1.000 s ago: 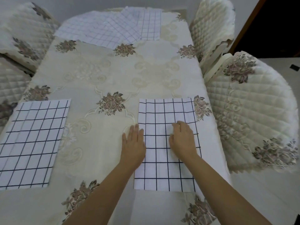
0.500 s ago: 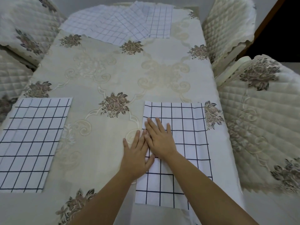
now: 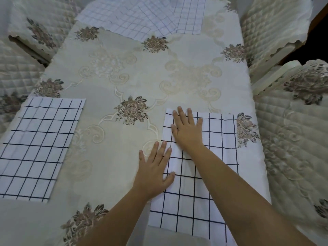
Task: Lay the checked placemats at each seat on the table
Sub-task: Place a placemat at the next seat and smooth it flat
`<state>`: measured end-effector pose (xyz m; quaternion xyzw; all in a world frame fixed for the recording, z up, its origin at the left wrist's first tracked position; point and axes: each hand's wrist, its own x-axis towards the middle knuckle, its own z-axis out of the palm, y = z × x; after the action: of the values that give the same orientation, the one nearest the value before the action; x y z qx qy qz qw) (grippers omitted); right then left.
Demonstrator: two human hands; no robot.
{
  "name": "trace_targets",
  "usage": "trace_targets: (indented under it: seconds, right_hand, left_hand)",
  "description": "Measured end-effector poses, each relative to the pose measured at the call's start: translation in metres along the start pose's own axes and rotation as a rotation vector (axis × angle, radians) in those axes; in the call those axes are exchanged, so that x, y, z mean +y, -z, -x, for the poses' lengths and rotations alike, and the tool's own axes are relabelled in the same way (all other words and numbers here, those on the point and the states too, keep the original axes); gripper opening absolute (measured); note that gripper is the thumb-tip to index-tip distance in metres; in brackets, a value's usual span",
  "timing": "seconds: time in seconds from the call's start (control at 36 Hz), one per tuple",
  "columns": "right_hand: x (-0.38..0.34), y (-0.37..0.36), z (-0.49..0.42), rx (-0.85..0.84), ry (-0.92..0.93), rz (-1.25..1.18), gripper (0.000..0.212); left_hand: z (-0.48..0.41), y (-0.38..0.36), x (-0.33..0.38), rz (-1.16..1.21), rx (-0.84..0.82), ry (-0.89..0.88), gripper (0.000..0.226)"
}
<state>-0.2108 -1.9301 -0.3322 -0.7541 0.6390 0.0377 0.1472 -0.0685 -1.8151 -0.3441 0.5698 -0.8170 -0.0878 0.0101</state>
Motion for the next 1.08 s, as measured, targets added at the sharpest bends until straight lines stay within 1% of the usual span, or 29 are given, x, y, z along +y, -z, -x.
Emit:
trace_targets:
  seconds: [0.08, 0.14, 0.19, 0.25, 0.31, 0.42, 0.53, 0.61, 0.69, 0.75, 0.81, 0.83, 0.94, 1.08]
  right_hand:
    - [-0.002, 0.002, 0.003, 0.022, -0.004, -0.033, 0.055]
    - [-0.010, 0.001, 0.014, 0.096, 0.088, -0.113, 0.061]
    - [-0.019, -0.010, 0.030, 0.155, 0.246, -0.162, 0.059]
    - [-0.024, -0.022, 0.045, 0.136, 0.360, -0.108, 0.054]
    - [-0.024, -0.025, 0.049, 0.130, 0.390, -0.027, 0.054]
    - [-0.024, -0.023, 0.040, 0.107, 0.327, 0.023, 0.066]
    - [-0.026, -0.017, 0.022, 0.055, 0.258, -0.007, 0.058]
    - [-0.025, -0.013, 0.008, -0.012, 0.240, -0.017, 0.073]
    - [-0.024, -0.011, -0.003, 0.015, 0.145, -0.004, 0.078]
    - [-0.023, -0.009, -0.008, 0.026, 0.079, -0.015, 0.074]
    - [-0.020, -0.008, -0.013, 0.025, 0.016, -0.032, 0.062]
    - [-0.017, -0.007, -0.014, 0.028, -0.010, -0.038, 0.060]
    - [-0.003, -0.004, -0.008, 0.065, -0.091, -0.066, 0.061]
    - [0.033, -0.001, 0.002, 0.095, -0.183, -0.060, 0.060]
  left_hand:
    - [0.001, 0.000, 0.000, 0.011, 0.012, 0.001, 0.072]
    - [0.001, 0.000, 0.001, 0.020, 0.022, 0.023, 0.073]
    - [0.001, -0.002, 0.001, 0.025, 0.032, 0.065, 0.072]
    - [0.001, -0.003, 0.001, 0.029, 0.042, 0.094, 0.070]
    - [0.001, -0.003, 0.001, 0.032, 0.045, 0.100, 0.067]
    - [0.001, -0.003, 0.001, 0.020, 0.039, 0.112, 0.064]
    - [0.000, -0.003, 0.001, 0.015, 0.041, 0.127, 0.063]
    - [-0.001, -0.002, 0.001, 0.031, 0.066, 0.141, 0.060]
    - [-0.002, 0.000, 0.001, 0.040, 0.077, 0.145, 0.058]
    - [-0.002, 0.000, 0.000, 0.040, 0.071, 0.147, 0.059]
    - [-0.002, -0.001, 0.000, 0.047, 0.064, 0.149, 0.060]
    - [-0.002, -0.002, 0.000, 0.051, 0.063, 0.149, 0.061]
    - [-0.002, -0.002, 0.000, 0.058, 0.067, 0.146, 0.063]
    - [-0.002, -0.003, -0.002, 0.070, 0.072, 0.142, 0.067]
